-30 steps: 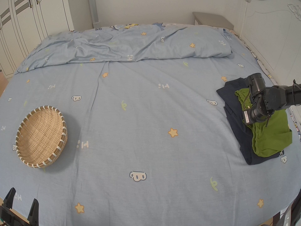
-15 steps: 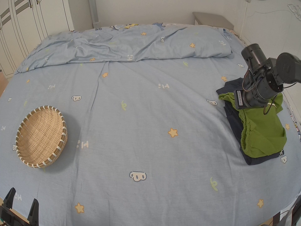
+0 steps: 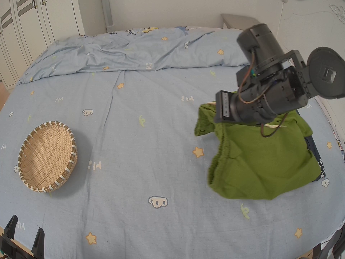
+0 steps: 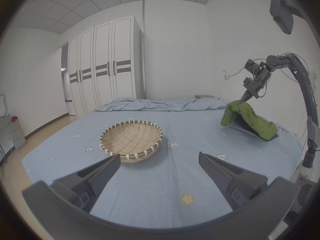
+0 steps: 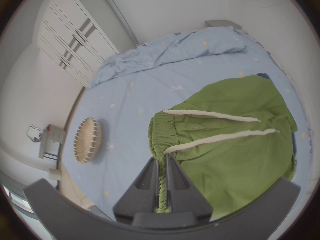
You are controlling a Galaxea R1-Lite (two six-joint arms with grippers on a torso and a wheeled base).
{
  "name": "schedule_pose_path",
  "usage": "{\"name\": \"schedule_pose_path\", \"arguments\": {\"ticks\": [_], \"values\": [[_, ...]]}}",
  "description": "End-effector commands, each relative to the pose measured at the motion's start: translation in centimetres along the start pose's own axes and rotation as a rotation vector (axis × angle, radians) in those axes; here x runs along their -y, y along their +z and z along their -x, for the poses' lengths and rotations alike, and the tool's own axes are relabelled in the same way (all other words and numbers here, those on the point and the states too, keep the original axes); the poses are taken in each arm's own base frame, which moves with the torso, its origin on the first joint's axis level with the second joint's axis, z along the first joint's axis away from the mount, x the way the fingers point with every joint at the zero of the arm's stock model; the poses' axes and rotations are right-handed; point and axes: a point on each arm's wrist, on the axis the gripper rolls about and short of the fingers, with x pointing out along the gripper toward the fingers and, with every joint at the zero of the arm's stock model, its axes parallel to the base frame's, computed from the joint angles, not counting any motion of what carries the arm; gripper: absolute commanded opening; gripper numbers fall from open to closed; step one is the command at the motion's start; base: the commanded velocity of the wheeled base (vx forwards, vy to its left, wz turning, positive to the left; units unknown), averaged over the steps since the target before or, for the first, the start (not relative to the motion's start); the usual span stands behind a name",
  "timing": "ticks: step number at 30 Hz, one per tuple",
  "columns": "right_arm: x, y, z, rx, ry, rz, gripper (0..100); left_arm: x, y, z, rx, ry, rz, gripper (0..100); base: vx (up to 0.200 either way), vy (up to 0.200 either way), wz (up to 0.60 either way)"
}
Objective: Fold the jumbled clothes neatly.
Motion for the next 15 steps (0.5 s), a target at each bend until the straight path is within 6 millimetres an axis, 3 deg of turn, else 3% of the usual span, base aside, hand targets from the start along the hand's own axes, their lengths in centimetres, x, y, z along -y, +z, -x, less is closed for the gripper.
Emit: {"name": "schedule_pose_path", "arguments": {"ticks": [1,4,7,11,15], "values": [[-5.3,-1.1,-2.8,0.014,0.116,0.000,0,0.0,-0.5,0.0,-0.001,0.000,0.000,100,0.000,0.000,0.00],[-7.5,-1.2,-3.7,0.024,0.159,-0.010,0,0.0,-0.5,0.0,0.000,0.000,0.000,100,0.000,0.000,0.00],[-9.2,-2.8,-5.7,-0.025,0.166,-0.031,0,0.0,-0.5,0.0,-0.001,0.000,0.000,100,0.000,0.000,0.00],[-10.6,-5.2,-8.6,-0.100,0.139,-0.057,0,0.0,-0.5,0.0,-0.001,0.000,0.000,100,0.000,0.000,0.00],[-11.3,-6.7,-9.9,-0.142,0.123,-0.036,0,0.0,-0.5,0.0,0.000,0.000,-0.002,100,0.000,0.000,0.00]]}}
